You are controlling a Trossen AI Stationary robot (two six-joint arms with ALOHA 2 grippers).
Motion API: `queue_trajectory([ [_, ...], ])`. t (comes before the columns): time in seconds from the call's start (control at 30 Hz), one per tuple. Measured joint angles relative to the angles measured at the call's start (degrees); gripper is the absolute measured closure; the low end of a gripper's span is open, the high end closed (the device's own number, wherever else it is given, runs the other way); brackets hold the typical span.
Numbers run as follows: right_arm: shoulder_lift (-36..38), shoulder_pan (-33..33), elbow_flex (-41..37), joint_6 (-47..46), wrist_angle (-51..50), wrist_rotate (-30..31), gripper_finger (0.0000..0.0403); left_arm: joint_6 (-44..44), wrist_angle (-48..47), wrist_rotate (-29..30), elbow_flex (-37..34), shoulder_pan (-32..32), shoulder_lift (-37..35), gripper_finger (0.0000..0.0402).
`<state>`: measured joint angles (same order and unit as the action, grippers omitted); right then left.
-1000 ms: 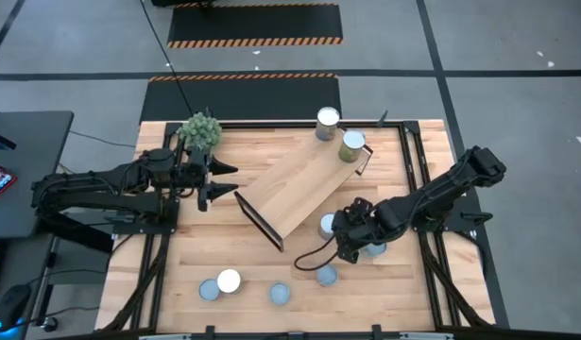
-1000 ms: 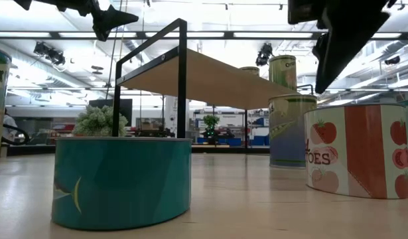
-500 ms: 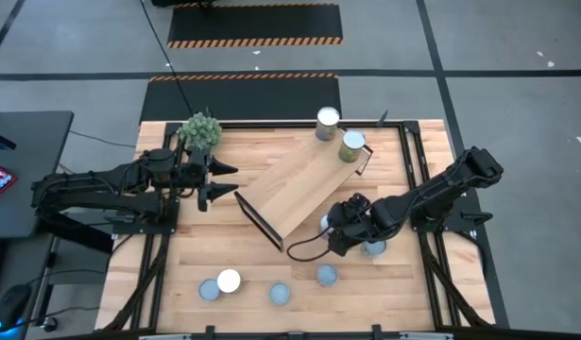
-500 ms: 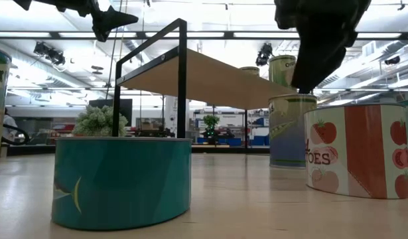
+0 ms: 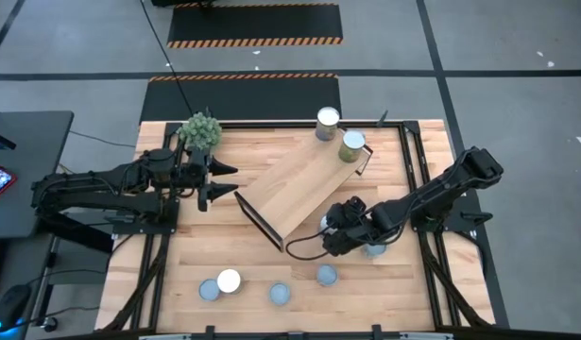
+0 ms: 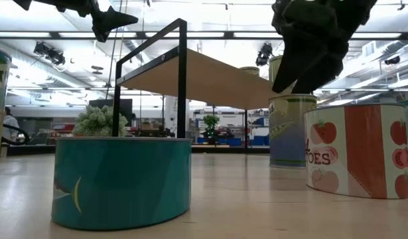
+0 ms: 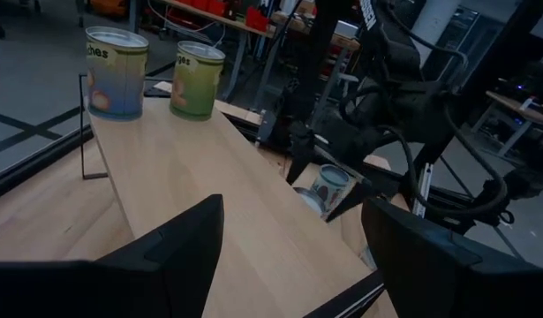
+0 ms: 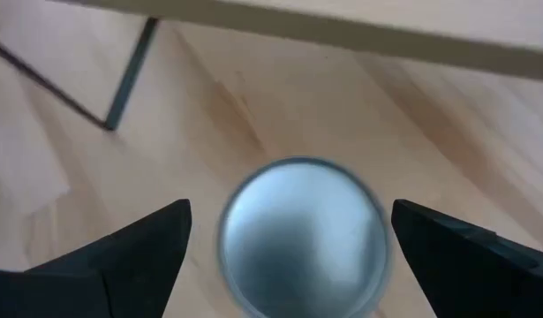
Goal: Pick and place cans onto a shelf
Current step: Put the big canned peas on the shelf
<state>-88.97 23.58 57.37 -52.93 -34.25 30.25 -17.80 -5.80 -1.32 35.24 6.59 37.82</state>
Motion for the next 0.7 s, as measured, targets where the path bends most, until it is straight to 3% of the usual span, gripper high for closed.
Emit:
queue_trajectory([
  [0.47,0.0,-0.1,-9.4,2.4,11.8,0.3,0.0005,-1.2,-0.1,0.0,0.0,0.0,0.0,0.0127],
  [0.7,0.0,-0.4,-10.8,2.9,13.5,0.2,0.0065,-1.1,0.0,0.0,0.0,0.0,0.0,0.0127],
])
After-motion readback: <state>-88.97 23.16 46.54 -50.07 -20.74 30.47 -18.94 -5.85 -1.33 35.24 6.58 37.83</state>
